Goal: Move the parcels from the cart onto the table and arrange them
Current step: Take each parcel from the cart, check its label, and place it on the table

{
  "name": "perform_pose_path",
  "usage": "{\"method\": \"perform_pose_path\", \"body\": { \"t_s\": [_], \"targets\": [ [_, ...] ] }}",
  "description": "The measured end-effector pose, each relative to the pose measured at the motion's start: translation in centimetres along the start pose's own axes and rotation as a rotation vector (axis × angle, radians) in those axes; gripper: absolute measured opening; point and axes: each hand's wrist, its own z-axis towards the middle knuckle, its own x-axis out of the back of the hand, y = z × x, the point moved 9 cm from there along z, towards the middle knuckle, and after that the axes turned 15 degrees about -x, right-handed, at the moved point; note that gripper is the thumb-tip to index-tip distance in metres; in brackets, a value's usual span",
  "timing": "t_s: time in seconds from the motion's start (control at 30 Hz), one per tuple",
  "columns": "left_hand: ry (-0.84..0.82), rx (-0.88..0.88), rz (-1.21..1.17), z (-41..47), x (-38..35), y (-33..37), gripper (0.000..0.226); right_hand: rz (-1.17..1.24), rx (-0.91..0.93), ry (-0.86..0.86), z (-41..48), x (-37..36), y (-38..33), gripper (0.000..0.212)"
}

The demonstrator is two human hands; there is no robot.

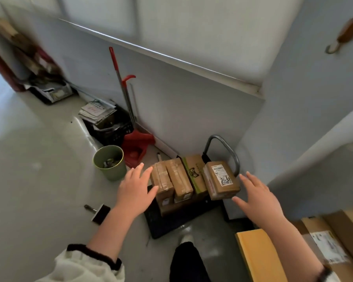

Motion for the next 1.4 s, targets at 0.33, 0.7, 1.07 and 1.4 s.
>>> {"method": "perform_pose_path", "body": {
  "t_s": [0.33, 0.7, 1.07, 1.4],
  "targets": [
    [-0.178, -0.131, -0.102, 19.5, -6.9, 3.9, 0.062, 0.147, -0.154, -0.167, 18.5, -2.2, 3.5, 0.069],
    [-0.726, -0.035, -0.659, 35.1, -25.5, 10.6, 0.065, 1.153, -1.049, -0.771, 24.2, -22.2, 7.6, 0.059],
    [-0.906, 0.085, -0.640, 39.8, -39.3, 8.9, 0.066, 1.514, -1.317, -0.847, 26.5, -34.7, 7.4, 0.058],
    [-0.836, -0.015, -0.653, 40.6, -33.8, 9.5, 0.059, 1.564, -1.202, -0.796, 26.7, -32.3, 5.7, 0.031]
  ]
}}
